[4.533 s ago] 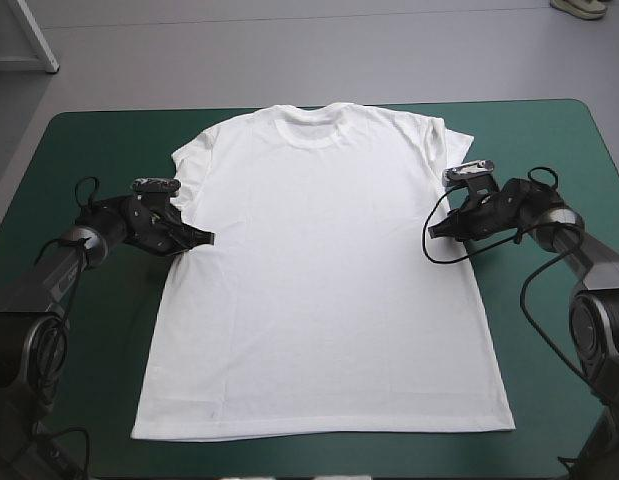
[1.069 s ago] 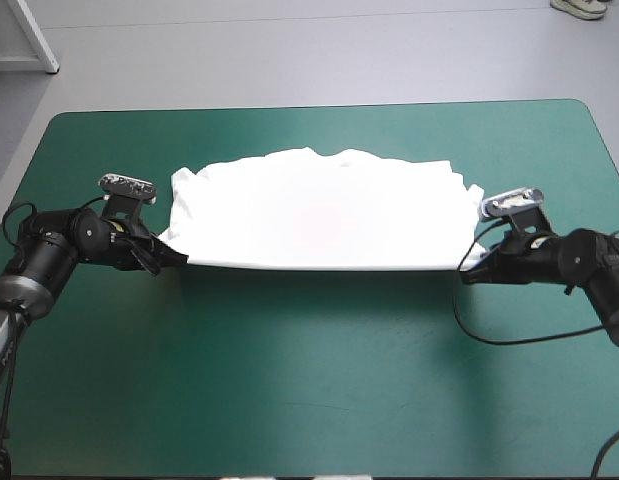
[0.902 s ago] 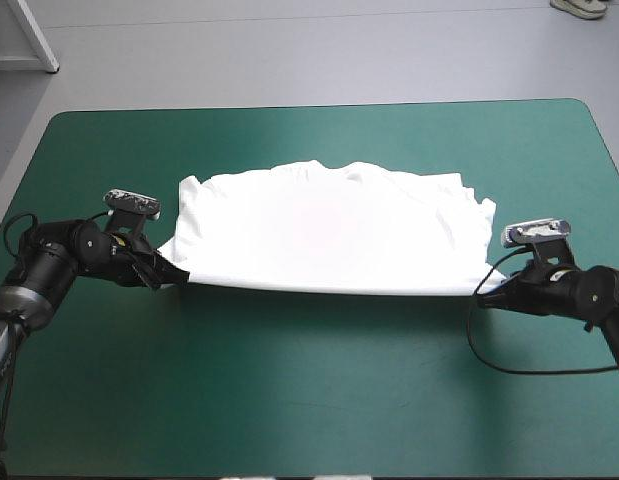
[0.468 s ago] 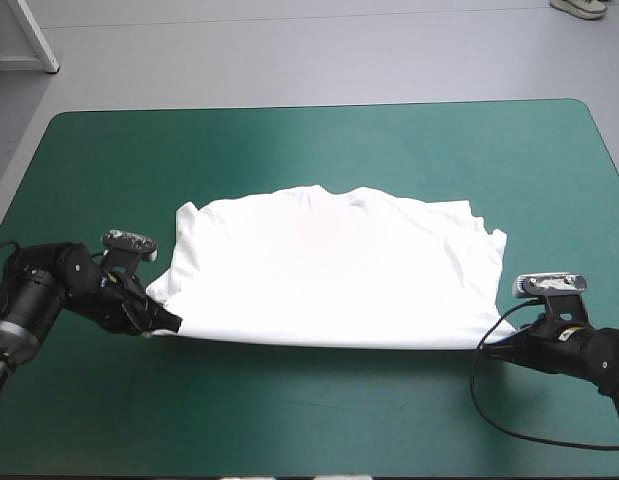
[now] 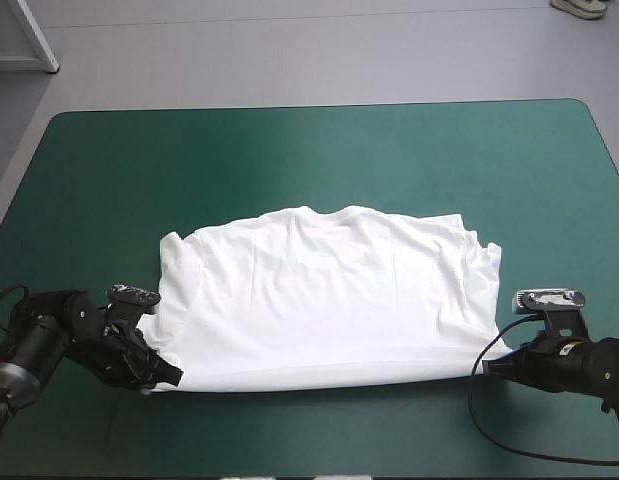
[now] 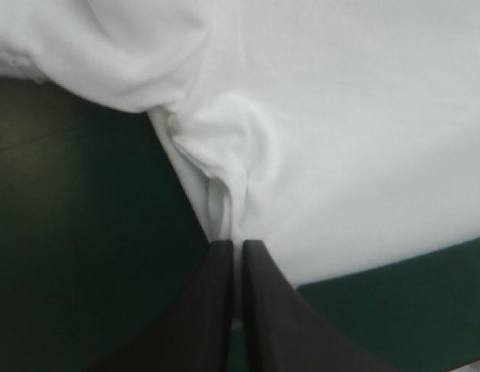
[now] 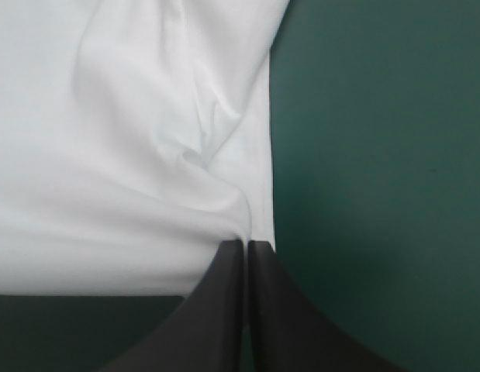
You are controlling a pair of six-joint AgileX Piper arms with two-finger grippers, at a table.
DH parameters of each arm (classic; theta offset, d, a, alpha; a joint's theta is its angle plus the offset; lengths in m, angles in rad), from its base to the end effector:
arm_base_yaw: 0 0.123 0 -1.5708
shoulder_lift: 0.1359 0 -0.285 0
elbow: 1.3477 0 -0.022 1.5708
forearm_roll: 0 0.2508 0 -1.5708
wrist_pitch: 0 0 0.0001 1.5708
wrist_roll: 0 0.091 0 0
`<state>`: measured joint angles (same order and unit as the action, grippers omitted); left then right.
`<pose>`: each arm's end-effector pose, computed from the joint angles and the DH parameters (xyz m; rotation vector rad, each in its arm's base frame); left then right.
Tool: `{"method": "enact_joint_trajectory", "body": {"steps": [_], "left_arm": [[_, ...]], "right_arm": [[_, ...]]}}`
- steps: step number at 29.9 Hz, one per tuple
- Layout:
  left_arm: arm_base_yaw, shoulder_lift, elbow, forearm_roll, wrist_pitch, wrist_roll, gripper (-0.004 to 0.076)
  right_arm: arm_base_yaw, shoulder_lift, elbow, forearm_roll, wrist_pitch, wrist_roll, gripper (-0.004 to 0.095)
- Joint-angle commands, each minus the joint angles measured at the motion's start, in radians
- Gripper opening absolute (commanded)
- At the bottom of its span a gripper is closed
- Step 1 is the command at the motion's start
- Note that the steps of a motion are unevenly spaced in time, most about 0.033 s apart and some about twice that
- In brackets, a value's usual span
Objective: Fold the cloth
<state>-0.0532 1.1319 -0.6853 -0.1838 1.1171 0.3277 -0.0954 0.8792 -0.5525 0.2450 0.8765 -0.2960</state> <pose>0.1654 -0.0238 0.2381 0.4626 2.9808 -0.2336 0.1399 0.0037 0.2472 -0.1152 2.6472 0.1738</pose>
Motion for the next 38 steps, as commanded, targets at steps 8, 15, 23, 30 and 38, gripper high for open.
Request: {"method": "enact_joint_trajectory", "body": {"steps": [8,15,23,30,38], "left_arm": [[-0.001,-0.020,-0.024,-0.022,-0.008,0.020,0.0284],[-0.001,-0.113,-0.063,-0.059,-0.116,-0.031,0.0549],[-0.001,-0.092,-0.240,0.101,-0.256,-0.265,0.0490],[0.069,0.085,-0.240,0.090,-0.280,-0.291,0.0472],[0.261,0.154,-0.236,-0.154,-0.216,-0.085,0.0405]], "right_arm": [[-0.010,-0.010,-0.029,0.004,-0.064,-0.021,0.0417],[-0.010,-0.010,-0.142,0.010,-0.221,-0.041,0.0418],[-0.010,-0.010,-0.370,0.053,-0.308,-0.059,0.0394],[0.029,-0.010,-0.399,0.055,-0.288,-0.059,0.0371],[0.031,-0.010,-0.399,0.066,-0.261,-0.066,0.0360]]}}
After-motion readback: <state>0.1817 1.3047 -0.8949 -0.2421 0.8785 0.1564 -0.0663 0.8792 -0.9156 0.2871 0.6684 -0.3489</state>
